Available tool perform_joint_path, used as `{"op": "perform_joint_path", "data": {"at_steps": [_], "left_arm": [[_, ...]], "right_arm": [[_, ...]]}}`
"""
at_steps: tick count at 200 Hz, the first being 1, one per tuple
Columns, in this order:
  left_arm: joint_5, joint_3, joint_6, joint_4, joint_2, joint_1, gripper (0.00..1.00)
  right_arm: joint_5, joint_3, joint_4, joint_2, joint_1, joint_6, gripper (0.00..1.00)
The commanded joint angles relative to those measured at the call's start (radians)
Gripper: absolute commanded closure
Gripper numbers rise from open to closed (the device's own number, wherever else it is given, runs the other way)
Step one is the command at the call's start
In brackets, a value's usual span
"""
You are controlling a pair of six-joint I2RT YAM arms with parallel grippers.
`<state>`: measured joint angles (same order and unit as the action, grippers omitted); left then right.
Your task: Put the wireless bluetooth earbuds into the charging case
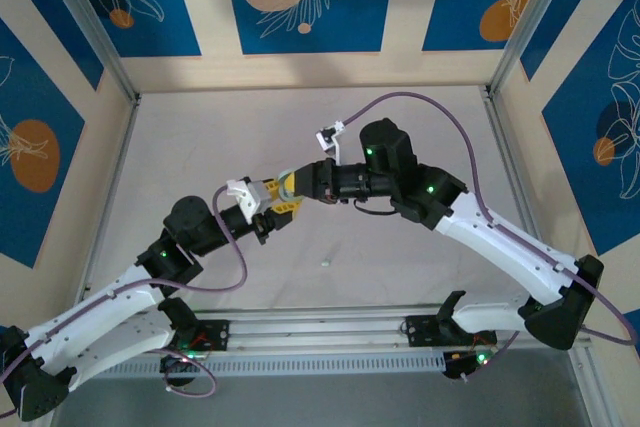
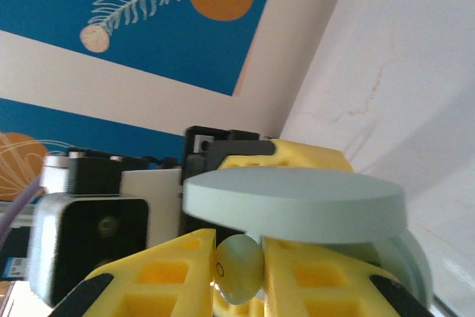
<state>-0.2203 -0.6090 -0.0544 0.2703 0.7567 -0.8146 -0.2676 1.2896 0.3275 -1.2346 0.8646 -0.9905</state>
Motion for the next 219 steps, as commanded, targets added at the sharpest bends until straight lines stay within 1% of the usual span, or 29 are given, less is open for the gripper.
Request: {"op": "perform_joint_path", "data": {"at_steps": [1, 41, 69, 104, 156, 219], "left_arm": [[-0.013, 0.007, 0.022, 0.074, -0.002, -0.003, 0.7], [-0.014, 0.015, 0.039, 0.104, -0.003, -0.003, 0.7], [-0.013, 0.019, 0.041, 0.106, -0.001, -0.004, 0.7], [-0.013, 0.024, 0.054, 0.128, -0.001, -0.003, 0.7], [-0.008, 0.035, 0.085, 0.168, 0.0, -0.003, 0.7], [0.001, 0.033, 0.088, 0.164, -0.008, -0.003, 0.7]], "right_arm": [[0.057, 0.039, 0.071, -0.012, 0.019, 0.043, 0.79], [0.087, 0.07, 0.115, -0.031, 0.034, 0.061, 0.79], [0.075, 0.072, 0.088, -0.04, 0.037, 0.05, 0.79], [0.128, 0.089, 0.135, -0.055, 0.05, 0.067, 0.78], [0.249, 0.148, 0.266, -0.069, 0.081, 0.122, 0.74], [0.309, 0.204, 0.339, -0.077, 0.101, 0.156, 0.72]]}}
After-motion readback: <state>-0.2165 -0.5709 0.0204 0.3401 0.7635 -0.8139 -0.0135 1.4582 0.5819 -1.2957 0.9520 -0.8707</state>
